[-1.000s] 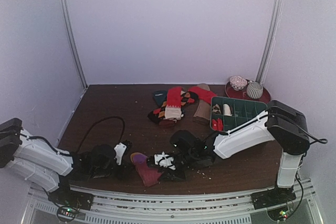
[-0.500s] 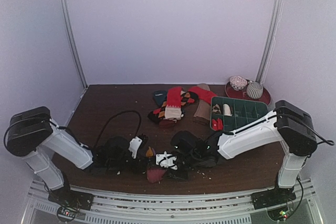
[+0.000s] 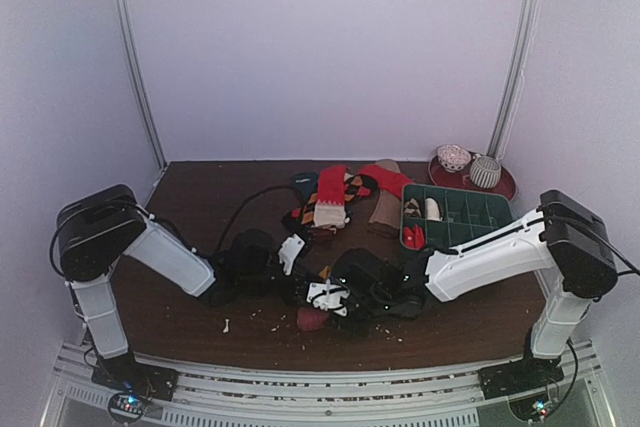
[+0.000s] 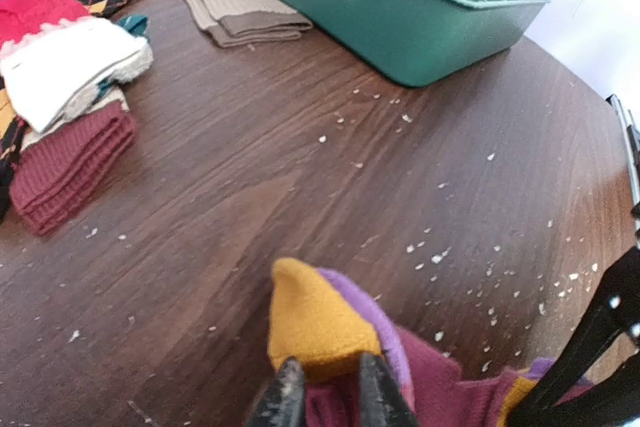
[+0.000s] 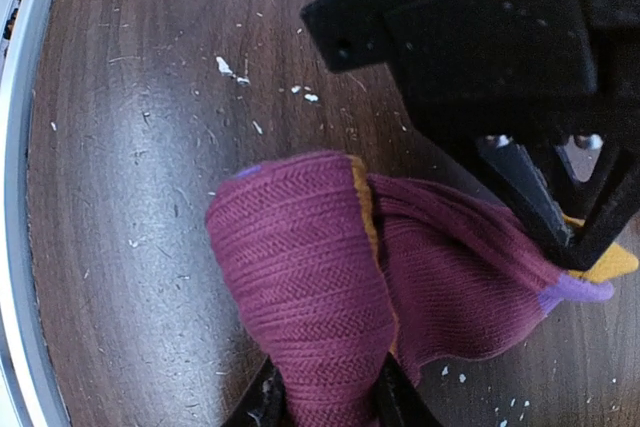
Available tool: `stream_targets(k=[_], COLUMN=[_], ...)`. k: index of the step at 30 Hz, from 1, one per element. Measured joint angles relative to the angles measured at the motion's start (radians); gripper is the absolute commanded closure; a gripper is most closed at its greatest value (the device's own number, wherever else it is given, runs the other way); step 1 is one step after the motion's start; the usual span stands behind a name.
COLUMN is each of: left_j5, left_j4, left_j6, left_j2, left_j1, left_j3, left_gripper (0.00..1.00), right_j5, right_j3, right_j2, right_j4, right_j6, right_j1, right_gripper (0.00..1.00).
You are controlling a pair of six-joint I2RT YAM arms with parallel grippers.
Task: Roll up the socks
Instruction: Roll a pair of socks at the center of the board.
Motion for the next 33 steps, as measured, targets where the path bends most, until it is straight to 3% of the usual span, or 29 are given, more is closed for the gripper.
stream_targets(k=[6,17,21,27,33], left_j5=[-0.021,-0.182,-0.216,-0.139,-0.067], left_j4=[-0.067,-0.239,-0.272,-0.182,-0.086], left_j6=[0.035,0.083,0.09,0.154,0.245], left_j2=[-0.061,-0.319,-0.457,-0.643,-0.509], left_j1=[0.011,0.011,0.011,-0.006,-0.027], left_j3=[-0.053,-0.164,-0.236,-0.403,-0.394], left_gripper=[0.5,0.26,0.06,0.02,0.08], right_j5=[-0.07,-0.24,-0.291,-0.344,-0.42], right_j3=[0.003,0.084,0.12,0.211,0.306], right_j2=[0.036,0.142,0.161,0.203,0.255], right_j4=[0.032,0.095,0.054,-0.055,-0.172], right_j6=[0.064,0.142,0.153,0.149,0.13], right_j1=[-0.033,-0.098,-0.112,-0.126,-0.148], right_gripper=[0.73,0.73,0.73,0.73,0.73])
